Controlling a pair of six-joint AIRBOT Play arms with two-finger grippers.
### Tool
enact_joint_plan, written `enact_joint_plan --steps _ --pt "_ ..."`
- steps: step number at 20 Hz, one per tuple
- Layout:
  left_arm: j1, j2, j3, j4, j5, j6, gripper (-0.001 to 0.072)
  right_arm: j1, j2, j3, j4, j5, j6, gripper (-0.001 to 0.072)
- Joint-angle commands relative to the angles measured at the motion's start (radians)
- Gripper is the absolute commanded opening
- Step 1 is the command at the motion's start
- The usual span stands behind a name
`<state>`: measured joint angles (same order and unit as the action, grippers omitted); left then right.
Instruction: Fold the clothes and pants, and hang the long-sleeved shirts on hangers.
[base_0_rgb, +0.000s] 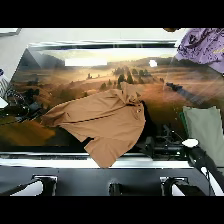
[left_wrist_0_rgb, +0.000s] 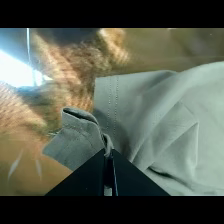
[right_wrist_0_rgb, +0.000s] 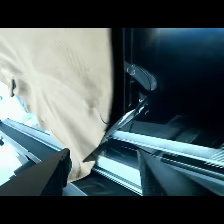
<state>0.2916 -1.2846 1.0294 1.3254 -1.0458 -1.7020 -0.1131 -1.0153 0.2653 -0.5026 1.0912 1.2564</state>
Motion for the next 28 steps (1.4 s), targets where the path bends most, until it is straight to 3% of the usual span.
enact_joint_plan --steps 1,5,9,11,13,16,21,23,28 --pt "0.0 0.001 0.001 -0.002 -0.022 0.0 0.0017 0.152 0.006 -0.029 0.053 -0.163 0.035 0.0474" --pt "0.0 0.001 0.001 -0.002 -0.039 0.0 0.0017 0.33 0.005 -0.028 0.191 -0.358 0.054 0.0467" --pt "0.0 0.001 0.001 -0.002 -0.039 0.0 0.0017 0.361 0.005 -0.027 0.196 -0.441 0.058 0.0341" --pt "0.0 0.0 0.001 -0.001 -0.038 0.0 0.0017 0.361 0.005 -0.027 0.196 -0.46 0.068 0.0339" --pt "0.0 0.0 0.001 -0.001 -0.035 0.0 0.0017 0.361 0.005 -0.028 0.198 -0.451 0.068 0.0274" --pt "0.0 0.0 0.001 0.0 -0.035 0.0 0.0017 0.361 0.006 -0.027 0.209 -0.435 0.057 0.0032" --pt "0.0 0.021 0.032 0.002 -0.059 0.001 0.0016 0.359 0.006 0.103 0.24 -0.365 -0.016 0.0029" --pt "0.0 0.048 0.116 0.002 -0.077 0.005 0.0015 0.359 0.006 0.275 0.123 -0.357 0.038 0.0029" --pt "0.0 0.088 0.565 0.042 -0.138 0.043 0.0014 0.359 0.006 0.904 -0.579 -0.299 0.434 0.0029"
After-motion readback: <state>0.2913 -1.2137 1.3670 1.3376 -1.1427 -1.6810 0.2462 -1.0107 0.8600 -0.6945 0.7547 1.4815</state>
